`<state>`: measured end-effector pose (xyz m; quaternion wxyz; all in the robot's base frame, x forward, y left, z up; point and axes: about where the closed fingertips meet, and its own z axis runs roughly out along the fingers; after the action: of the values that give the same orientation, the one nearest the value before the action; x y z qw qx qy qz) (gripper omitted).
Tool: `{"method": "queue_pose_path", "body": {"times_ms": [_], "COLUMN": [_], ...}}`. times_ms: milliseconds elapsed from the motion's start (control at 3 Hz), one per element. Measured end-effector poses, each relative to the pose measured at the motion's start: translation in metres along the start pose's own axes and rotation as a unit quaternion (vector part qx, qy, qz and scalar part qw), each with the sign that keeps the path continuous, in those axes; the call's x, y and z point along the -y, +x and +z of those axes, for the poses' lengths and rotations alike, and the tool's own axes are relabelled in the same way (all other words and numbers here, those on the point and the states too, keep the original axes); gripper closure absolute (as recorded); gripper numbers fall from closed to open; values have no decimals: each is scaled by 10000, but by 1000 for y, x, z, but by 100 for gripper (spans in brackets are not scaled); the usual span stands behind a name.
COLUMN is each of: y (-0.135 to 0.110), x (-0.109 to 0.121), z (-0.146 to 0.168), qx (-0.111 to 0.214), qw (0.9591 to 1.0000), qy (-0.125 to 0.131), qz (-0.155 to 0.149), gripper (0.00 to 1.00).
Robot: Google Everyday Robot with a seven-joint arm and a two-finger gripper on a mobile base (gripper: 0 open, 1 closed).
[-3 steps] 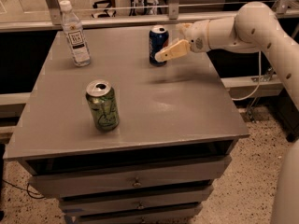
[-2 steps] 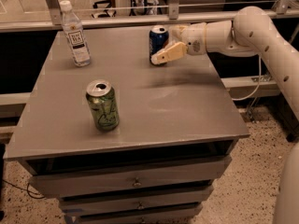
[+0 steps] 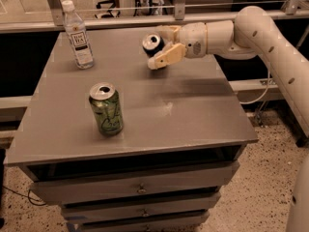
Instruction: Knock pepsi can over
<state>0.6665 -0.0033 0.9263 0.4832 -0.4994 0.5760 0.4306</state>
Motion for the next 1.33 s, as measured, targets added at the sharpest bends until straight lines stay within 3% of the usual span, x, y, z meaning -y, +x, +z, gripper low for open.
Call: {"method": "queue_pose_path", "body": {"times_ms": [333,667,1000,1333], "y": [-12,-13,-6,6], "x": [-37,-55,-58,-45], "z": [6,3,-3,-16], "qx": [146,67,-56,-143], "qw": [9982,9971,9978,9991], "qy": [-581,-754,-665,-395], "qz": [70,72,27,-88], "gripper": [0,0,0,0]}}
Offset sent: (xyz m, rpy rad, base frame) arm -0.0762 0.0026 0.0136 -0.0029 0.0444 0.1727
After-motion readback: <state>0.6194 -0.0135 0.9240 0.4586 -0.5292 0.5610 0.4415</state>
